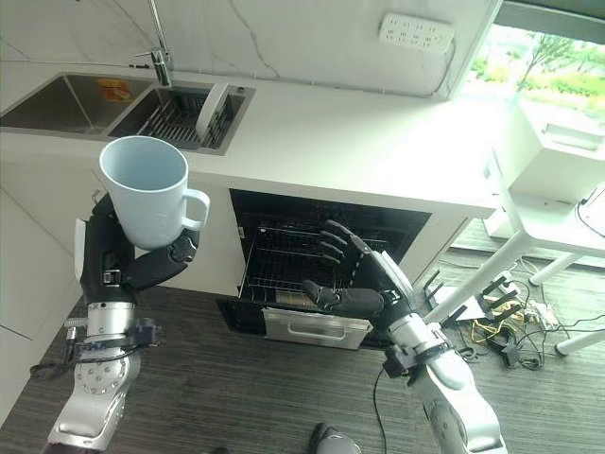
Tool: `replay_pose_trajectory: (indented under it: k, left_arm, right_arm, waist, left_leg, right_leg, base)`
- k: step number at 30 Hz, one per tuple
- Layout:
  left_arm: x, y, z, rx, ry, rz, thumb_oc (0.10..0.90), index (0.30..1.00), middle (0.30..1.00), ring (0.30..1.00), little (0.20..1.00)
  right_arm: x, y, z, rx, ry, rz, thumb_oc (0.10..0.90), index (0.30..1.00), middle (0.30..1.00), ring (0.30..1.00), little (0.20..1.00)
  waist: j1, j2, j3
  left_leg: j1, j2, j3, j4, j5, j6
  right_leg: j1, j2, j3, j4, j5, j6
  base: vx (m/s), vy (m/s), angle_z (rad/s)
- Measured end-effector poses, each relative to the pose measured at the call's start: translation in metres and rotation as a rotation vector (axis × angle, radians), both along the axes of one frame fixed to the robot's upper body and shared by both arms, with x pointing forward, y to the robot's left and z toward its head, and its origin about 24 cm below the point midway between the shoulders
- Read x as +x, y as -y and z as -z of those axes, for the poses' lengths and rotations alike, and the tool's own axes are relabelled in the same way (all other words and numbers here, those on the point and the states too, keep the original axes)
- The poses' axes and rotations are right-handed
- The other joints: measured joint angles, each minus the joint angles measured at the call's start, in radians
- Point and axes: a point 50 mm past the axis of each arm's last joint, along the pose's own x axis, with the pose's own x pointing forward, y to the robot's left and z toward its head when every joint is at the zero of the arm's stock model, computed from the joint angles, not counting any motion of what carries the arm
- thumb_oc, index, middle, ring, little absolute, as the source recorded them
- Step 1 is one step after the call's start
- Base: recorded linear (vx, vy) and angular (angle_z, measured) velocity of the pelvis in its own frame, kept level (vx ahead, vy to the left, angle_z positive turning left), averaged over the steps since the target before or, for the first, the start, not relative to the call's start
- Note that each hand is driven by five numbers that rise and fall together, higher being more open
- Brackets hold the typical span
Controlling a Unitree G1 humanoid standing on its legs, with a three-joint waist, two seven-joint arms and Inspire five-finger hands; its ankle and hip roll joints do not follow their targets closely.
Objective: Place the dishes in the dishwasher.
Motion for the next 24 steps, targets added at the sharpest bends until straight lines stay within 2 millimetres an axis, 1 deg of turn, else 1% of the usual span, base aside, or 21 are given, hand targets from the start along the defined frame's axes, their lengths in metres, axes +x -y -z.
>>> replay_pose_trajectory:
  k: [3,5,9,14,18,20,24]
  left_arm:
    - [0.003,0.004,0.005,0.051,-0.019,0.009,0.4,0.3,0.3,0.3,0.3]
    - [0.006,0.007,0.009,0.095,-0.041,0.024,0.4,0.3,0.3,0.3,0.3]
    - [0.013,0.012,0.014,0.162,-0.052,0.032,0.4,0.3,0.3,0.3,0.3]
    - [0.019,0.023,0.023,0.281,-0.053,0.055,0.4,0.3,0.3,0.3,0.3]
    - [0.019,0.027,0.028,0.287,-0.064,0.077,0.4,0.3,0.3,0.3,0.3]
    - [0.019,0.029,0.029,0.316,-0.057,0.082,0.4,0.3,0.3,0.3,0.3]
    - [0.018,0.033,0.03,0.322,-0.059,0.102,0.4,0.3,0.3,0.3,0.3]
  right_arm:
    - [0.001,-0.001,-0.002,0.055,-0.002,-0.025,0.8,0.9,0.9,0.9,0.9]
    - [0.001,-0.002,-0.003,0.083,-0.007,-0.048,0.8,0.9,0.9,0.9,0.9]
    - [0.002,-0.004,-0.004,0.108,-0.019,-0.079,0.8,0.9,0.9,0.9,0.9]
    - [0.011,-0.012,-0.021,0.177,0.031,-0.174,0.8,0.9,0.9,0.9,0.9]
    - [0.011,-0.017,-0.022,0.177,0.036,-0.206,0.8,0.9,0.9,0.9,0.9]
    - [0.013,-0.024,-0.024,0.176,0.04,-0.23,0.8,0.9,0.9,0.9,0.9]
    - [0.015,-0.023,-0.025,0.173,0.04,-0.207,0.8,0.9,0.9,0.9,0.9]
  waist:
    - [-0.002,-0.015,-0.01]
    - [-0.003,-0.019,-0.012]
    - [-0.003,-0.02,-0.013]
    - [-0.002,-0.022,-0.014]
    - [0.0,-0.023,-0.014]
    - [-0.002,-0.023,-0.014]
    - [0.001,-0.023,-0.014]
  left_leg:
    - [0.0,0.001,0.001,0.001,-0.002,0.003]
    - [0.002,0.004,0.001,0.004,-0.006,0.005]
    - [0.002,0.006,0.001,0.02,-0.016,0.008]
    - [0.002,0.009,0.001,0.039,-0.028,0.011]
    - [0.003,0.011,0.001,0.049,-0.034,0.015]
    - [0.007,0.008,0.007,0.05,-0.038,0.016]
    - [0.017,0.007,0.018,0.049,-0.044,0.019]
  right_leg:
    - [0.008,0.005,0.001,-0.017,0.012,0.003]
    - [0.018,0.009,0.001,-0.031,0.023,0.004]
    - [0.027,0.011,0.003,-0.045,0.035,0.007]
    - [0.038,0.014,0.007,-0.06,0.049,0.008]
    - [0.045,0.015,0.01,-0.064,0.055,0.011]
    - [0.045,0.015,0.018,-0.073,0.058,0.015]
    - [0.047,0.014,0.029,-0.076,0.063,0.015]
  base:
    - [0.0,0.0,0.0]
    - [0.02,0.005,-0.01]
    - [0.01,0.001,-0.01]
    - [0.02,-0.02,-0.02]
    - [0.0,-0.002,-0.04]
    - [0.04,0.029,-0.07]
    - [0.03,0.024,-0.08]
